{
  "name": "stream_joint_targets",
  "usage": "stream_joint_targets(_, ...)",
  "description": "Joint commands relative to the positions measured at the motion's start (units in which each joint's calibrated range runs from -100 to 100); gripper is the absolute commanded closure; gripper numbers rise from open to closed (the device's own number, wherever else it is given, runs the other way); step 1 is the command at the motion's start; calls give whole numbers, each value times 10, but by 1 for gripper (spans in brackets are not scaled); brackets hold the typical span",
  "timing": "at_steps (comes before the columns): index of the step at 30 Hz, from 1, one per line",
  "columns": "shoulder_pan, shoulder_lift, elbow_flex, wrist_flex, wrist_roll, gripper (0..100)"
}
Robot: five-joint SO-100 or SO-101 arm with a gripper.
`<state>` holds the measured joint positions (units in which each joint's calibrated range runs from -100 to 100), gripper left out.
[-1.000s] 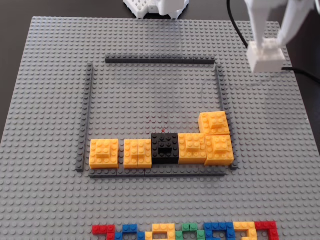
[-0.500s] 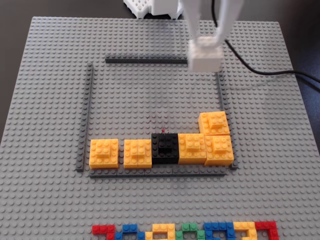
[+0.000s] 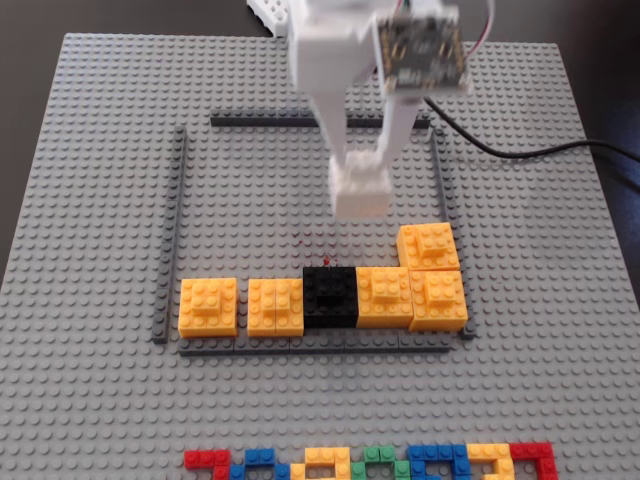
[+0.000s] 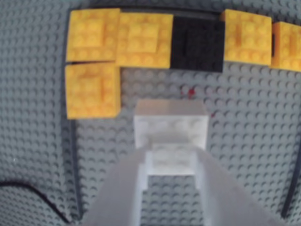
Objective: Grab the cube and place it into the grid
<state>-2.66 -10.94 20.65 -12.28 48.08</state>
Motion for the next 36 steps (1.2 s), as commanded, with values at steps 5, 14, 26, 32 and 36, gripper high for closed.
stream_joint_targets(5, 4, 65, -28, -33, 0, 96)
stream_joint_targets(14, -9, 90, -43, -38, -5, 96)
stream_joint_targets(26, -26, 121, -84, -38, -11, 96)
stream_joint_targets(32, -32, 146, -107, -39, -14, 96)
stream_joint_targets(36, -34, 162, -122, -39, -15, 96)
